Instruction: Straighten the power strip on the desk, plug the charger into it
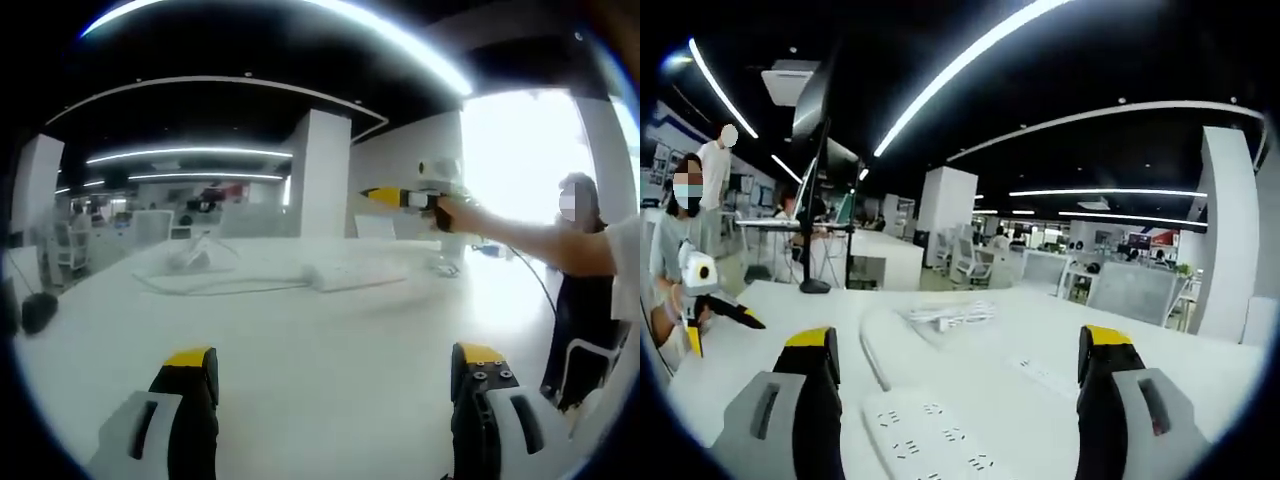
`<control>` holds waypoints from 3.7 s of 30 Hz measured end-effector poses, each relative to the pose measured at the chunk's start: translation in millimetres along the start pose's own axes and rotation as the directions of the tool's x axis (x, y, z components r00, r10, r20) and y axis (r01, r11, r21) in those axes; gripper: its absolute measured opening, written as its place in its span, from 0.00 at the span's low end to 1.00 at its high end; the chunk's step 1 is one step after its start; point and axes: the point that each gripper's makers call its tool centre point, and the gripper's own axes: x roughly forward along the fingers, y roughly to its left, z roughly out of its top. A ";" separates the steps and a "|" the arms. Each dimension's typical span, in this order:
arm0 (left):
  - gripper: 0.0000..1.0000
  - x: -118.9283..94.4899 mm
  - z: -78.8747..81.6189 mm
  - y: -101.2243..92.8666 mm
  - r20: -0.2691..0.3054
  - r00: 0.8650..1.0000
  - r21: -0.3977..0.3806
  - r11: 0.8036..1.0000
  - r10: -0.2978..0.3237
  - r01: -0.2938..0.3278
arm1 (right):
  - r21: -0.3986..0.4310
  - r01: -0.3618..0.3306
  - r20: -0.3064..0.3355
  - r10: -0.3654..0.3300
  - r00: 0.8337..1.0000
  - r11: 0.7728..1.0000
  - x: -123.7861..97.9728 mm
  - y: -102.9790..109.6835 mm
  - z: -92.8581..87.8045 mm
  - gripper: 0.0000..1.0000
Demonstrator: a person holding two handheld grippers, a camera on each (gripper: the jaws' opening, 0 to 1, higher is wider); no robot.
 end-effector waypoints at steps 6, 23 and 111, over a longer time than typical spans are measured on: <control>0.99 1.9 0.7 -3.3 0.002 1.000 0.000 1.000 -0.011 0.011 | -0.008 0.037 -0.007 -0.037 0.999 0.999 -13.7 -4.8 -2.8 0.99; 0.99 4.4 -1.2 -6.3 0.000 1.000 -0.003 1.000 -0.026 0.026 | -0.014 0.194 0.009 -0.194 0.981 0.981 -52.4 -15.4 -6.8 1.00; 0.99 -3.1 10.5 6.1 0.062 0.998 -0.023 1.000 0.014 -0.013 | 0.120 0.760 -0.106 -0.753 0.649 0.638 -208.3 -153.4 -120.5 0.89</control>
